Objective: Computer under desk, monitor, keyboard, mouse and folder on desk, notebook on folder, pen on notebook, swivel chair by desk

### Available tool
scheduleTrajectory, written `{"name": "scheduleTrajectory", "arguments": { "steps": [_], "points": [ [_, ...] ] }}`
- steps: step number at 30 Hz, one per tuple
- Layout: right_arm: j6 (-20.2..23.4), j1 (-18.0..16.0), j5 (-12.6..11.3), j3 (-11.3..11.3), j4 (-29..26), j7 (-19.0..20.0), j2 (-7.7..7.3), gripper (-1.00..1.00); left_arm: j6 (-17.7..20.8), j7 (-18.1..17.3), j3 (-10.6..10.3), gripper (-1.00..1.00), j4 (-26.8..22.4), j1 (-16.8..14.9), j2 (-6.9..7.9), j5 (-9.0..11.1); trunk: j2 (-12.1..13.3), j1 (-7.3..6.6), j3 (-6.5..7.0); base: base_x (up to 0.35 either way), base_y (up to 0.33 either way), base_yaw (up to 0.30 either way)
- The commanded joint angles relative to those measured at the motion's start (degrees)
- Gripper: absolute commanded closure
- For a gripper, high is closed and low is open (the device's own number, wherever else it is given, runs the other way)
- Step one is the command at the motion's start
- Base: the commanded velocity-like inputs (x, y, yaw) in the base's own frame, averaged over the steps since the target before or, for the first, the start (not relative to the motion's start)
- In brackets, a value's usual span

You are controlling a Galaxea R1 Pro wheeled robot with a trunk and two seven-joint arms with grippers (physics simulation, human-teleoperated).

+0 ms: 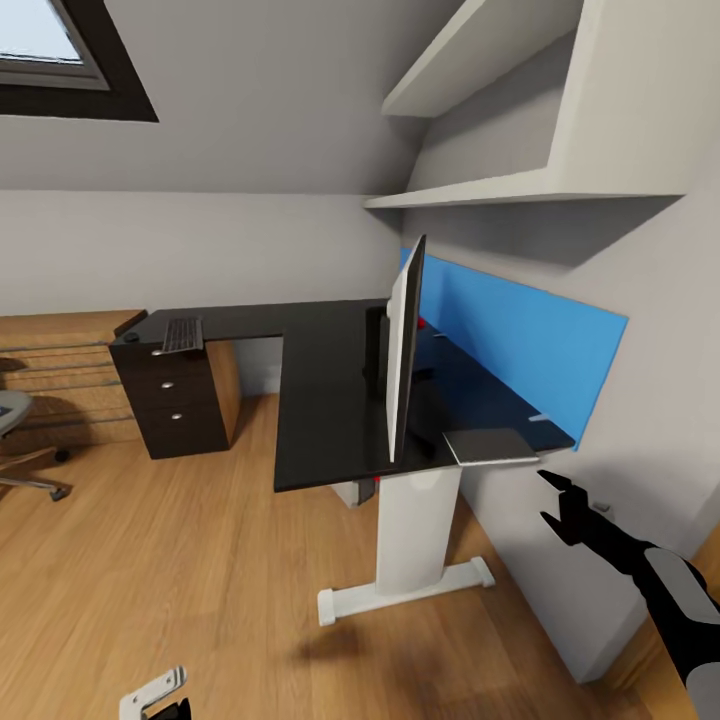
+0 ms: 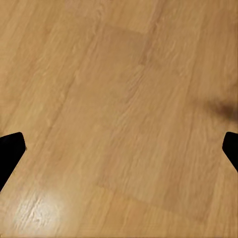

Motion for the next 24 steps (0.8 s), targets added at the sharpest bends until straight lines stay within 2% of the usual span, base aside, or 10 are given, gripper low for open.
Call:
{"name": "scheduleTrajectory", "arguments": {
  "steps": [1,24],
  "points": [
    [0.3,0.0,0.1,-0.1,0.0,0.2,0.01,-1.0,0.1,0.2,0.1,-1.0,0.0,0.0,-0.04,0.5,0.0,0.0,-0.06,0.026,0.0,0.0],
    [0.3,0.0,0.1,-0.1,0.0,0.2,0.02,-1.0,-0.2,0.2,0.0,-1.0,0.3,0.0,-0.04,0.3,0.0,0.0,-0.06,0.129,0.0,0.0]
  ]
}}
